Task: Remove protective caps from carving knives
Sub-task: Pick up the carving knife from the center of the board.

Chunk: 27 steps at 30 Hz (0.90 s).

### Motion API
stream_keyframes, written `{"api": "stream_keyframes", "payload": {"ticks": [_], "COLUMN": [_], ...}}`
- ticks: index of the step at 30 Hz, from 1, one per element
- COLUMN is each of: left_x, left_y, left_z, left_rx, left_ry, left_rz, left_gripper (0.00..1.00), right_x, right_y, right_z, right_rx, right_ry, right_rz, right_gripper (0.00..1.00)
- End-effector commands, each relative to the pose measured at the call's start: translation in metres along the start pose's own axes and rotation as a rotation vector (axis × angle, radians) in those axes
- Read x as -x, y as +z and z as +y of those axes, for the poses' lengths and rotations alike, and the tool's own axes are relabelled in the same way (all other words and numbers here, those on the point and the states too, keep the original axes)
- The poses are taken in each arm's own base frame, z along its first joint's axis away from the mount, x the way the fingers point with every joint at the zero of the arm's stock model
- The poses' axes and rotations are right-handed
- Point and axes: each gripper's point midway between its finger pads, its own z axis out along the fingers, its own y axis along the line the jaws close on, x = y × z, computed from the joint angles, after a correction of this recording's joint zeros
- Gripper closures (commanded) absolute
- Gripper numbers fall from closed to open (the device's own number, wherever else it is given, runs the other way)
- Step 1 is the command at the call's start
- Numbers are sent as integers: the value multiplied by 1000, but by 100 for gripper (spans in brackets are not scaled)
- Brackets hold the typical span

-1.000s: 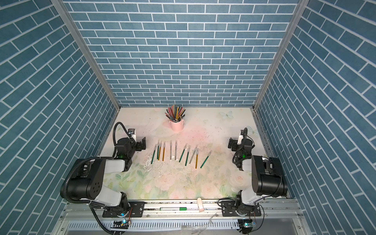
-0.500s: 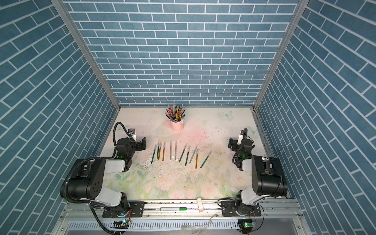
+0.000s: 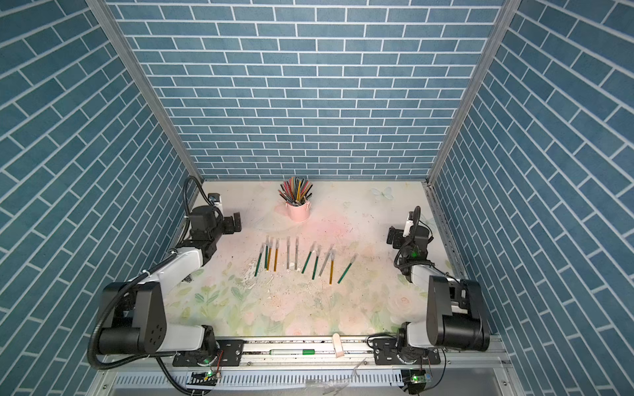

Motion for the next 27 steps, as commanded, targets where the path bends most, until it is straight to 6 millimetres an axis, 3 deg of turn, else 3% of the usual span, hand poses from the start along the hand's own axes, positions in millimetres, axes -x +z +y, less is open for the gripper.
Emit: {"api": "stream_keyframes", "payload": {"ticks": [1, 4, 9, 15, 18, 22, 27], "left_x": [-25, -5, 24, 18, 16, 12, 10], "left_y": [-24, -46, -82, -99, -102, -102, -96], "left_z": [-2, -13, -21, -13, -20, -43, -99], "left_rx": [-15, -86, -156, -93, -80, -46, -61], "left_ry": [-82, -154, -297, -378, -344, -231, -109], "left_rz": [201, 166, 44, 95, 103, 147, 198], "left_gripper": [1, 1, 1, 1, 1, 1, 1], "right_x": [15, 33, 55, 52, 56, 58, 56], "right_y": [-18, -33, -53, -61, -63, -65, -68], "right_z": [-2, -1, 20, 25, 33, 37, 48], "right_rx": [-19, -20, 94, 108, 155, 178, 232], "right_ry": [69, 116, 144, 196, 194, 182, 172], "right_rz": [74, 121, 148, 216, 215, 253, 298], "right_gripper": [1, 1, 2, 2, 2, 2, 2]}}
